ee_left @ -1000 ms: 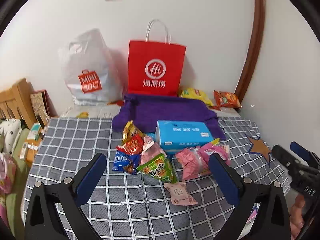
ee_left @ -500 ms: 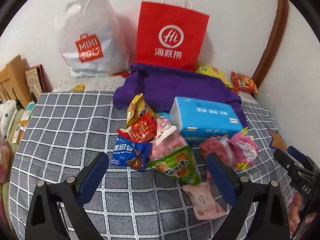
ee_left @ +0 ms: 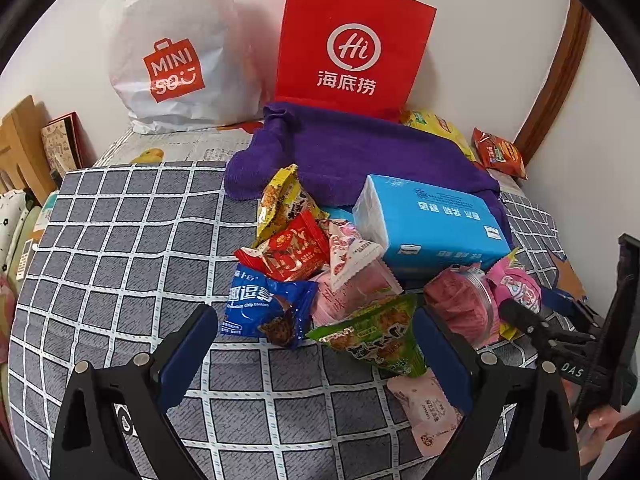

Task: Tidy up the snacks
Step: 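Grasp the blue cookie packet with the left gripper while the right grasps the pink candy bag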

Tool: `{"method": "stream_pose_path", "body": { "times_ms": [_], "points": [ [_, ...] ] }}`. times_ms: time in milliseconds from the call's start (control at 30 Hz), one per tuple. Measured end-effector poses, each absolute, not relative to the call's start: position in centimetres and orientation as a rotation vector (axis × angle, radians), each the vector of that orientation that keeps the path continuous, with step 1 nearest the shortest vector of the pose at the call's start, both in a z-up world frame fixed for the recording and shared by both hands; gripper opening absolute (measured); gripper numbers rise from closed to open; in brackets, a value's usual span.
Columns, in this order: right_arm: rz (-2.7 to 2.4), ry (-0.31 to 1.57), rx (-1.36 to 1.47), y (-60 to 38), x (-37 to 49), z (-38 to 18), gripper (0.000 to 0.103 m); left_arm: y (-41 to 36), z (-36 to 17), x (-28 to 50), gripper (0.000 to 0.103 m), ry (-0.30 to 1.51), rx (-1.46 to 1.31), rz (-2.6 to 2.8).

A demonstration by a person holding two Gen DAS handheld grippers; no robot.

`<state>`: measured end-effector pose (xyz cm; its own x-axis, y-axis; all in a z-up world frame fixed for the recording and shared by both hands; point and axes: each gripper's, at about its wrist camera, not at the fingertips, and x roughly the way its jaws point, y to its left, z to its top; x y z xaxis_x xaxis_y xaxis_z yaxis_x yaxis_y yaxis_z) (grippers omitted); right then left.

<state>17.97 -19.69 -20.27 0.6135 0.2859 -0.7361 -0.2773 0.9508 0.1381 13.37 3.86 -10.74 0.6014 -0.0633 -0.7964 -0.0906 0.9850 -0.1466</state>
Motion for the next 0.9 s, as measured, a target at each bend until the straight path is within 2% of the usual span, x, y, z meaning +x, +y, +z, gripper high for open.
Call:
{"method": "stream_pose_path", "body": {
  "times_ms": [67,133,300,633,900],
  "points": [
    [0.330,0.856,0.002,-19.4,18.3,-20.6,0.093,4.1,-10.8,13.5,0.098,0.928,-0.169,0.036],
    [0.341,0.863,0.020,-19.4,18.6,-20.8,0.078,4.3,-10.7,13.7,0.098,0.927,-0.157,0.050],
    [0.349,0.844,0.014,-19.6,18.2,-20.5,0.068,5.0,-11.1,14.1,0.098,0.934,-0.163,0.054],
    [0.287,0.813,-0.006,-21.9,15.9,-19.6,0.068,7.8,-13.6,14.5,0.098,0.974,-0.156,0.092],
    [0.248,0.830,0.018,-23.6,14.8,-20.2,0.068,7.1,-16.3,16.2,0.098,1.011,-0.135,0.028]
  ]
}}
